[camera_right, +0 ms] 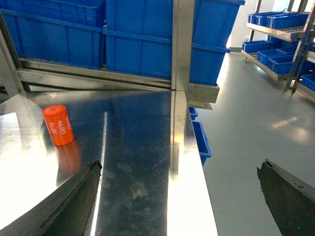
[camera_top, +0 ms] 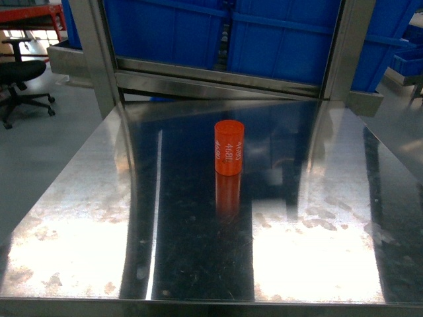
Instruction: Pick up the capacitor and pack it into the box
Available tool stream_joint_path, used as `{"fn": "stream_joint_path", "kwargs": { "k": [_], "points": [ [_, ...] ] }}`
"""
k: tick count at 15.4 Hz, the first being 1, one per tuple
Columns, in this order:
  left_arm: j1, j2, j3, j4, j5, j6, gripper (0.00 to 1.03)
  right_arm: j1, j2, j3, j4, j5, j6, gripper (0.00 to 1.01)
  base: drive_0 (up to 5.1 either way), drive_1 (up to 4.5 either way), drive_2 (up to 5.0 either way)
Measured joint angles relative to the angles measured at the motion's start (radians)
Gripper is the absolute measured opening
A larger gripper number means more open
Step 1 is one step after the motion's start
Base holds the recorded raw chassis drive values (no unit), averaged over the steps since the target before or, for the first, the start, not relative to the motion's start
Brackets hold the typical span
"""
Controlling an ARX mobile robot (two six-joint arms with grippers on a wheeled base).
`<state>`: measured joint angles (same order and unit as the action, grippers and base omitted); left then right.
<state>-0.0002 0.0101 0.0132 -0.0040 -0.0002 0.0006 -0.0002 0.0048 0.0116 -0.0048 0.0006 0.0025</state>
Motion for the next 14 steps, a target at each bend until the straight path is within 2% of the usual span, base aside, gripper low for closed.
{"fn": "stream_joint_path", "kwargs": {
  "k": [2, 3, 5, 6, 7, 8, 9, 11, 14],
  "points": [
    [0.000, 0.000, 0.000, 0.000, 0.000, 0.000, 0.98, 0.000, 0.000, 0.000, 0.000, 0.000, 0.000, 0.98, 0.0, 0.00, 0.0],
    [-0.020, 0.082, 0.002, 0.083, -0.068, -0.033, 0.98, 0.000, 0.000, 0.000, 0.000, 0.000, 0.000, 0.98, 0.0, 0.00, 0.0],
    [-0.074, 0.581, 0.079, 0.519, -0.094, -0.085, 0.98, 0.000, 0.000, 0.000, 0.000, 0.000, 0.000, 0.98, 0.0, 0.00, 0.0],
    [-0.132, 0.834, 0.161, 0.733, -0.106, -0.099, 0.98, 0.000, 0.000, 0.000, 0.000, 0.000, 0.000, 0.98, 0.0, 0.00, 0.0],
    [-0.195, 1.073, 0.276, 0.907, -0.124, -0.108, 0.98, 0.000, 0.000, 0.000, 0.000, 0.000, 0.000, 0.98, 0.0, 0.00, 0.0],
    [-0.249, 1.286, 0.402, 1.010, -0.145, -0.130, 0.98, 0.000, 0.000, 0.000, -0.001, 0.000, 0.000, 0.98, 0.0, 0.00, 0.0],
    [-0.291, 1.477, 0.535, 1.030, -0.163, -0.137, 0.98, 0.000, 0.000, 0.000, 0.000, 0.000, 0.000, 0.98, 0.0, 0.00, 0.0],
    [-0.360, 1.793, 0.785, 0.975, -0.163, -0.159, 0.98, 0.000, 0.000, 0.000, 0.000, 0.000, 0.000, 0.98, 0.0, 0.00, 0.0],
    [-0.430, 2.051, 1.062, 0.890, -0.150, -0.161, 0.98, 0.000, 0.000, 0.000, 0.000, 0.000, 0.000, 0.98, 0.0, 0.00, 0.0]
  ]
}}
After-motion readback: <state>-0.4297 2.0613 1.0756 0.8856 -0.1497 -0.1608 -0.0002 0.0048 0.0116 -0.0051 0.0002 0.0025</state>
